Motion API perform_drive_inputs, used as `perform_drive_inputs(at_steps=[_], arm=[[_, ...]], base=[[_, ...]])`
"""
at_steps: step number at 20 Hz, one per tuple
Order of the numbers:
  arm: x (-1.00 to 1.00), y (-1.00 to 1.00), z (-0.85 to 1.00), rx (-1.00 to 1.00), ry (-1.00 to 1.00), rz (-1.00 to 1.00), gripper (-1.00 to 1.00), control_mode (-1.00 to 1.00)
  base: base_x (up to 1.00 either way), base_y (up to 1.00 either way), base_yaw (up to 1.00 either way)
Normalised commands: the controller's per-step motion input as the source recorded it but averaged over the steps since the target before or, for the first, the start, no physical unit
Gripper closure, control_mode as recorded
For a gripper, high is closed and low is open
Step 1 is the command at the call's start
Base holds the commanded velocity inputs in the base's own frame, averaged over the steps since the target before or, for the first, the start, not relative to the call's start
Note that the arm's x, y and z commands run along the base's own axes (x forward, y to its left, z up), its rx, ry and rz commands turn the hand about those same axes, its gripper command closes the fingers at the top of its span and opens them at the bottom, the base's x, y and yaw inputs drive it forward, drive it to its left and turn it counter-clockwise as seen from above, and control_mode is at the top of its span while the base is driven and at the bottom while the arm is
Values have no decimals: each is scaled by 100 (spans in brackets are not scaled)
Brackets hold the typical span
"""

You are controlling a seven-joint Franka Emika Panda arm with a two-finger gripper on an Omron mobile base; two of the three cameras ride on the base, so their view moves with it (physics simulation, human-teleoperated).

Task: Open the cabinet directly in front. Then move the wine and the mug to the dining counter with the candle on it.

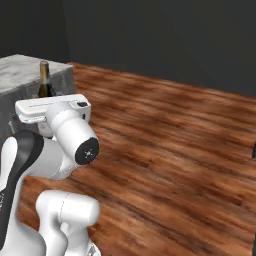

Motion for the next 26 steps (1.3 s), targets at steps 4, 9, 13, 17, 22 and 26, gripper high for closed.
perform_drive_inputs(at_steps=[4, 9, 13, 17, 22, 26], arm=[[0, 0, 0, 0, 0, 0, 100, 100], [0, 0, 0, 0, 0, 0, 100, 100], [0, 0, 0, 0, 0, 0, 100, 100], [0, 0, 0, 0, 0, 0, 100, 100], [0, 0, 0, 0, 0, 0, 100, 100], [0, 0, 0, 0, 0, 0, 100, 100]], base=[[0, 0, 100], [3, -1, 98], [44, 0, 83], [93, -8, 47], [100, -5, 25], [100, 0, 21]])
